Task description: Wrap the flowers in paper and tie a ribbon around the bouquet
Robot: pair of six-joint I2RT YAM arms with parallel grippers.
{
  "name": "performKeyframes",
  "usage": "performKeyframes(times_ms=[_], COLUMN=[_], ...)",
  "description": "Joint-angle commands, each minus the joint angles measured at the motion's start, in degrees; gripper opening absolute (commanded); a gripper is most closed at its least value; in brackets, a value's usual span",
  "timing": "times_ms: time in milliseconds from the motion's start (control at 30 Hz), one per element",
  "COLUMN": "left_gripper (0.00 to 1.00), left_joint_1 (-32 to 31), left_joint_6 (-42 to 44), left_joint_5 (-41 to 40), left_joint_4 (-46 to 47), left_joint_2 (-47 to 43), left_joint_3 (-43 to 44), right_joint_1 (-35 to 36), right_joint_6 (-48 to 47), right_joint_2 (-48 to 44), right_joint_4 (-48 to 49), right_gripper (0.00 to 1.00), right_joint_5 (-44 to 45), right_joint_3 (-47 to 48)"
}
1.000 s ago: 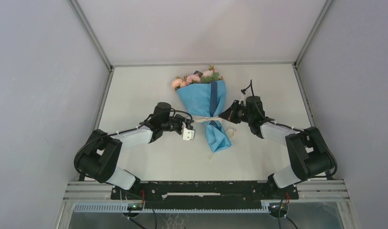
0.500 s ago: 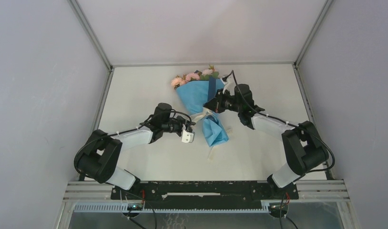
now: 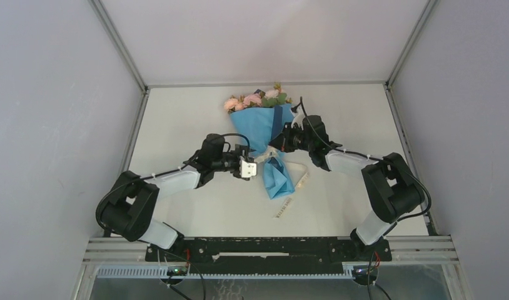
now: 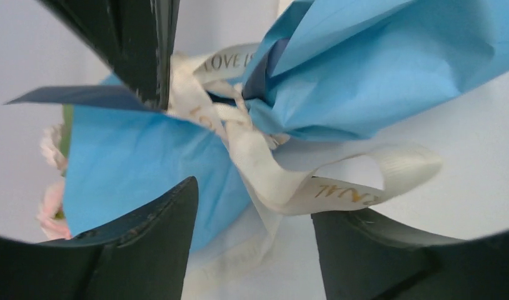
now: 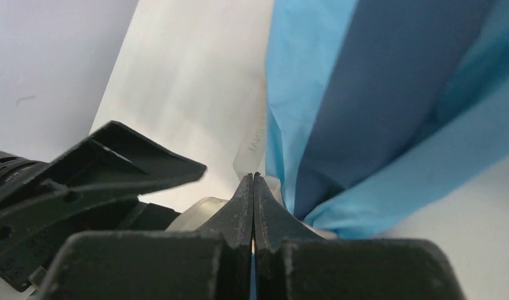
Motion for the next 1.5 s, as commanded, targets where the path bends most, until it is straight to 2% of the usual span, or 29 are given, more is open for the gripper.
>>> performKeyframes(times_ms=[0, 133, 200, 233, 267, 300, 333, 367, 433, 467, 500, 567, 700, 833, 967, 1200, 1400, 1467], left_gripper=[0.73, 0.88, 0.95, 0.98, 0.98, 0.98, 0.97, 0.90, 0.60, 0.50, 0.47, 0.49, 0.54, 0.53, 0.44, 0.39, 0.36, 0.28], left_joint_1=[1.1, 1.1, 1.1, 1.1, 1.2, 1.1, 0.9, 0.3, -1.1, -1.7, -2.7, -4.9, -7.2, -7.6, -8.3, -9.2, -9.7, -9.9], left_joint_6=[2.9, 25.6, 36.0, 38.6, 37.8, 33.0, 24.4, 13.0, -9.5, -19.5, -25.9, -31.5, -28.9, -25.0, -23.5, -23.1, -22.8, -22.7], left_joint_5=[-0.4, 1.8, -2.2, -4.4, -5.3, -4.3, -2.3, -0.4, 0.7, -0.2, -1.7, -4.9, -9.3, -9.3, -9.5, -13.2, -9.6, -9.2], left_joint_4=[-14.1, -45.3, -55.0, -56.3, -55.3, -52.0, -46.6, -39.5, -22.8, -12.9, -5.8, 2.9, 5.5, 3.4, 1.9, 3.5, 3.1, 2.8], left_joint_2=[-5.2, -7.4, -6.7, -6.4, -6.0, -5.8, -6.0, -6.0, -5.3, -4.3, -3.1, 0.3, 6.2, 8.2, 9.4, 11.9, 12.4, 12.7], left_joint_3=[3.2, 8.2, 9.4, 9.4, 9.6, 10.1, 11.2, 12.2, 12.8, 12.3, 11.8, 11.9, 12.9, 14.0, 15.4, 17.1, 17.0, 17.0], right_joint_1=[0.1, 0.8, 1.0, 1.1, 1.1, 1.1, 1.1, 1.1, 1.0, 1.0, 0.8, 0.6, 0.2, -0.8, -1.6, -1.5, -1.8, -1.7], right_joint_6=[8.1, 10.7, 10.8, 11.0, 11.5, 12.1, 12.8, 13.5, 15.2, 15.9, 16.4, 17.3, 18.8, 19.4, 20.0, 20.5, 21.4, 21.5], right_joint_2=[-4.1, -5.4, -5.6, -5.6, -5.6, -5.6, -5.8, -6.0, -6.7, -7.0, -7.1, -7.3, -7.1, -7.5, -7.1, -6.4, -6.0, -6.0], right_joint_4=[3.7, 4.1, 4.1, 4.0, 3.9, 3.7, 3.7, 3.7, 3.9, 4.0, 4.0, 3.8, 4.4, 4.8, 5.5, 5.6, 6.0, 6.1], right_gripper=[0.00, 0.00, 0.00, 0.00, 0.00, 0.00, 0.00, 0.00, 0.00, 0.00, 0.00, 0.00, 0.00, 0.00, 0.00, 0.00, 0.00, 0.00], right_joint_5=[5.6, 8.2, 8.7, 8.8, 8.8, 9.0, 9.2, 9.5, 9.8, 9.7, 9.5, 9.4, 8.2, 7.2, 6.1, 5.1, 5.2, 5.4], right_joint_3=[-3.2, -4.8, -5.3, -5.5, -5.7, -6.0, -6.2, -6.6, -7.3, -7.5, -7.5, -7.5, -8.1, -8.7, -8.8, -9.2, -9.8, -9.8])
